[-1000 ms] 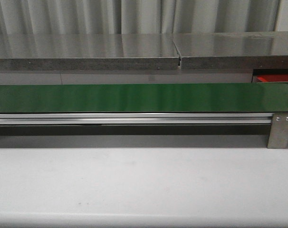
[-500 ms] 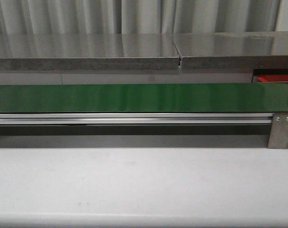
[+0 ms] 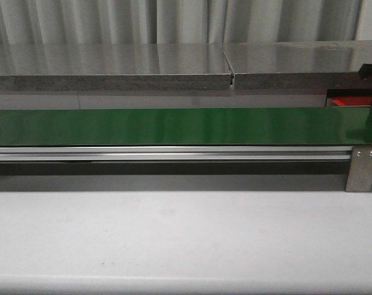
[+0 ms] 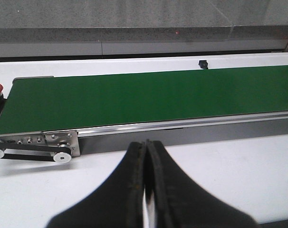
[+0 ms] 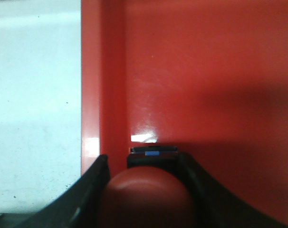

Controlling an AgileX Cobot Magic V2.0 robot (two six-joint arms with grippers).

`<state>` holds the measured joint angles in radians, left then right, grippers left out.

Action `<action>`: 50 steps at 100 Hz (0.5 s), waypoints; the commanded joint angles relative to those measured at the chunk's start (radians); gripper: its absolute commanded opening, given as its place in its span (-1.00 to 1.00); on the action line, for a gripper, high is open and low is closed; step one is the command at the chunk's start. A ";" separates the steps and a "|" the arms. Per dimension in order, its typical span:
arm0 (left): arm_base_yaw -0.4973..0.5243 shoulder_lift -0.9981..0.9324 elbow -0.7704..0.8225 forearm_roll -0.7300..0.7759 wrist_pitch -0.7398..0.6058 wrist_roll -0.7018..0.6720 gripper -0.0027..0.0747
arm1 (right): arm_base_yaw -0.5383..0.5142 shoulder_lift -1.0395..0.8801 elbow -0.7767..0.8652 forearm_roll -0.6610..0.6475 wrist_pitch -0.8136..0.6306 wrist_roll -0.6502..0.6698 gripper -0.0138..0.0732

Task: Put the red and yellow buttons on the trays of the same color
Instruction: 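Carry the red button into the red tray and open the right gripper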

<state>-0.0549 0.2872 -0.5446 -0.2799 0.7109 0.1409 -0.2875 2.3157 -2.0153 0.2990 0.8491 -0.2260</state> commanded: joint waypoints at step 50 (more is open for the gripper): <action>-0.007 0.009 -0.027 -0.020 -0.075 -0.009 -0.98 | -0.004 -0.175 -0.033 0.021 0.009 -0.005 0.51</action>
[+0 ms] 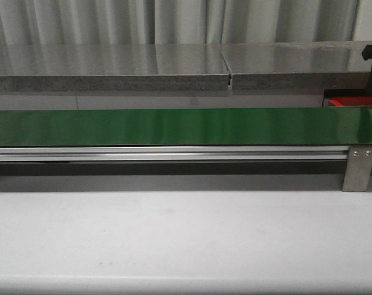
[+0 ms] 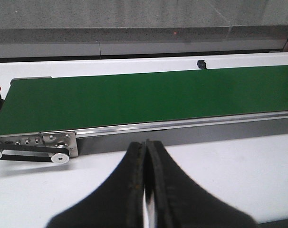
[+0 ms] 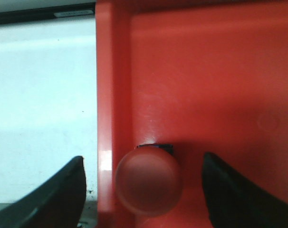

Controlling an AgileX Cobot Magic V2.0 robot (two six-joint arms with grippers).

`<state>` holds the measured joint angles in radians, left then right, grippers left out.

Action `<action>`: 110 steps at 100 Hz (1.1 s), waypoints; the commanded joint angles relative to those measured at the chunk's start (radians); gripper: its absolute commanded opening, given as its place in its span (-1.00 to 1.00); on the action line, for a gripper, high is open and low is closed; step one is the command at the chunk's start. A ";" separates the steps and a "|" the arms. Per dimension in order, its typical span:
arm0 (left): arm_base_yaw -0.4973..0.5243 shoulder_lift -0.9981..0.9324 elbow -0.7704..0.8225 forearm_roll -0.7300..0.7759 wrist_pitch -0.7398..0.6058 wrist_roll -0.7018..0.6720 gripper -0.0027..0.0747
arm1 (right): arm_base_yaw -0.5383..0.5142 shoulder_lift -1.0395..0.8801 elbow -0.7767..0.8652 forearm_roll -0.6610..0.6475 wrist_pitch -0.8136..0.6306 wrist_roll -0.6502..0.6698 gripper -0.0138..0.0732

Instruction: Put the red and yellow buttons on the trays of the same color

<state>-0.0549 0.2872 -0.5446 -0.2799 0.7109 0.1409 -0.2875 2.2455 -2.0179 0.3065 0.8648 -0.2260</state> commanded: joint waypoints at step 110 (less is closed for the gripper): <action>-0.007 0.009 -0.027 -0.020 -0.079 -0.009 -0.98 | 0.175 -1.078 0.945 -0.074 -0.239 -0.112 -0.84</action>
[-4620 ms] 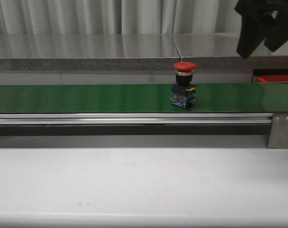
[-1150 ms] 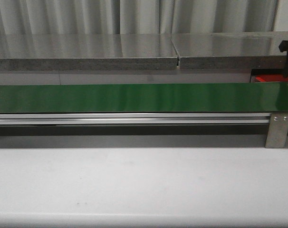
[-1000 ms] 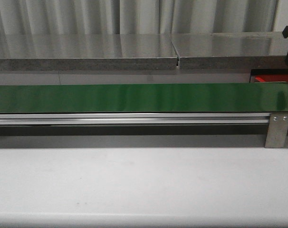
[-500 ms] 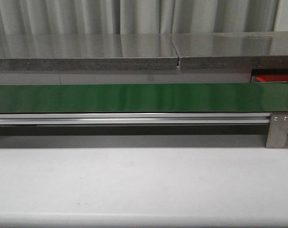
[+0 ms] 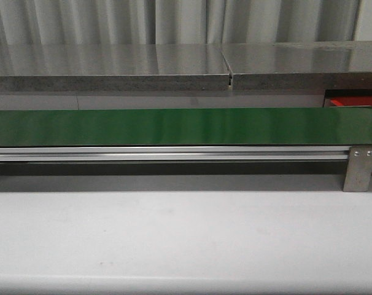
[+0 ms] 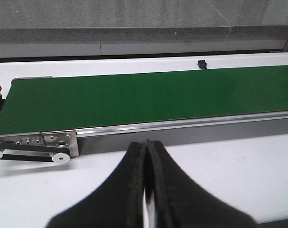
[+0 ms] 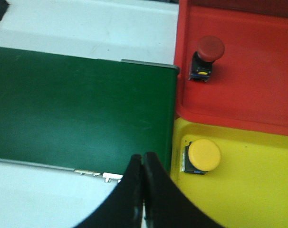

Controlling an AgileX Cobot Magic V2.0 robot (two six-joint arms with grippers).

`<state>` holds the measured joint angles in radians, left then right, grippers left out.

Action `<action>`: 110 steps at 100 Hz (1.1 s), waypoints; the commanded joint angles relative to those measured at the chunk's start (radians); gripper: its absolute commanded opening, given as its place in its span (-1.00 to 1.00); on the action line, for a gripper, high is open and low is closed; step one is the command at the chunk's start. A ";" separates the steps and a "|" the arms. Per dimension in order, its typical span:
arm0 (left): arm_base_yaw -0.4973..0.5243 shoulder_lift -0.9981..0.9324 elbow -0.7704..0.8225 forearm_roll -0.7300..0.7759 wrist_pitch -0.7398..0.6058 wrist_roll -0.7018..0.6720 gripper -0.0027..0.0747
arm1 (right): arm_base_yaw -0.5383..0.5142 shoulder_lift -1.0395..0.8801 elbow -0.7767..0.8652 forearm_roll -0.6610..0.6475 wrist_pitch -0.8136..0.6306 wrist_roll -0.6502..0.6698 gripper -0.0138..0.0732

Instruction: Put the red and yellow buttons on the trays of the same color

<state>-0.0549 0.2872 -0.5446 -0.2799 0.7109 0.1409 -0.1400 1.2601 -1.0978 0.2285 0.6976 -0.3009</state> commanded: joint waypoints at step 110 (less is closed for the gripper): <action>-0.007 0.009 -0.027 -0.021 -0.086 -0.009 -0.98 | 0.131 -0.773 0.488 0.109 -0.200 -0.063 -0.84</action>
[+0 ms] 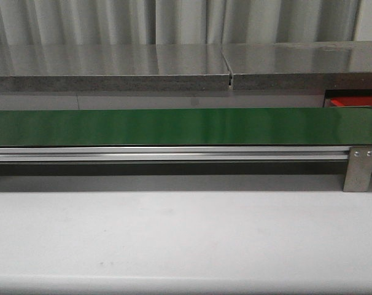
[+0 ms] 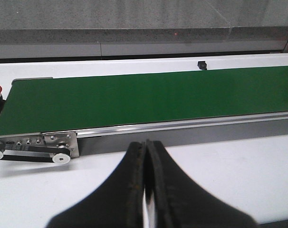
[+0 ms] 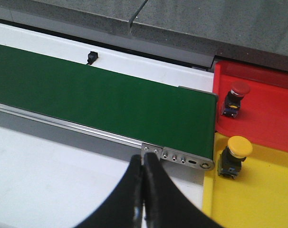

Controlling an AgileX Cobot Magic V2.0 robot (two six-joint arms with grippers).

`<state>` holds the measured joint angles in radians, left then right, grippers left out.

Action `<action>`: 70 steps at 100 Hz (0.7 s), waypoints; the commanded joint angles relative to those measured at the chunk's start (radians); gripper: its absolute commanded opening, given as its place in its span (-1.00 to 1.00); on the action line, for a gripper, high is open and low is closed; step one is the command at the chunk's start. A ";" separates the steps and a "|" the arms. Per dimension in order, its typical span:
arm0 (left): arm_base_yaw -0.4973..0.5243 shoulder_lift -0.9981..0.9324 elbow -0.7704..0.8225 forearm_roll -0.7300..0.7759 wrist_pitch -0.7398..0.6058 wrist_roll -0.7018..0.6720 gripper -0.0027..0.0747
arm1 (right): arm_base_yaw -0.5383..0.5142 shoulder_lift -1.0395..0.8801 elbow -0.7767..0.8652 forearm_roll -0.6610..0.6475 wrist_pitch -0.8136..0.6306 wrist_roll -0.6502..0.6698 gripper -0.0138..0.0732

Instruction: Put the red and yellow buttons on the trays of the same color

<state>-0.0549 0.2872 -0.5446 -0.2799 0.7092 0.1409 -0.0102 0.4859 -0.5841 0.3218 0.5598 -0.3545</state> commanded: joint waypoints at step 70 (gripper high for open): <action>-0.007 0.231 -0.027 -0.041 -0.084 -0.009 -0.98 | 0.001 0.001 -0.026 0.016 -0.059 -0.009 -0.84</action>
<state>-0.0549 0.4529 -0.5446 -0.2872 0.7073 0.1409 -0.0102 0.4859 -0.5841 0.3218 0.5619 -0.3545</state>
